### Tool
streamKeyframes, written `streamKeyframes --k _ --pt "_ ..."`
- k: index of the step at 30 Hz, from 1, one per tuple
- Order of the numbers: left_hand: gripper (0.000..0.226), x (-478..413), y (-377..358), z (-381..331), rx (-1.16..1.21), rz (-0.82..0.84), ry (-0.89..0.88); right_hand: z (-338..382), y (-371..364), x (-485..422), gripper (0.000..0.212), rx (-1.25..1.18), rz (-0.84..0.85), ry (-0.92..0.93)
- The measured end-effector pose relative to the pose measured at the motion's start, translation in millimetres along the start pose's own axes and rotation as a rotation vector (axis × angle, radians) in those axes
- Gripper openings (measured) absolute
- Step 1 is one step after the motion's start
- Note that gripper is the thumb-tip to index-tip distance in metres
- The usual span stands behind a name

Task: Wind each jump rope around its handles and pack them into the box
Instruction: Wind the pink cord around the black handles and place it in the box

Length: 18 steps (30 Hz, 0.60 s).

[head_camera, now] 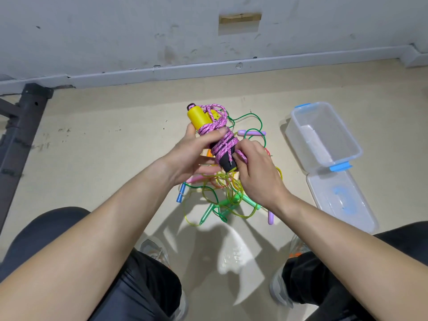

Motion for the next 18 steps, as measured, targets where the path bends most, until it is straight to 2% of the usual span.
streamKeyframes --k 3,7,11,16,18 --pt "0.064 3 -9 9 0.012 0.087 0.031 3 0 3 0.015 -0.03 -0.058 -0.037" --pt "0.059 1 -17 27 0.026 0.112 0.031 4 -6 9 0.011 -0.124 -0.098 -0.145" --pt "0.053 -6 -10 29 0.025 0.129 0.079 1 -11 11 0.012 -0.266 -0.022 -0.2" --pt "0.039 -5 -10 27 -0.081 -0.003 0.017 -3 -10 4 0.01 -0.161 0.002 -0.149" --pt "0.038 -7 -10 27 -0.13 -0.01 -0.001 -4 -13 4 0.009 -0.129 0.028 -0.125"
Point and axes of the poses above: each hand's wrist, its own x-axis away from the middle knuckle, its own y-axis out of the back of the hand, z = x × y, the point moved 5 cm from there along -x, towards the middle knuckle, and after that the axes turned 11 degrees about x, right-handed, at the moved point
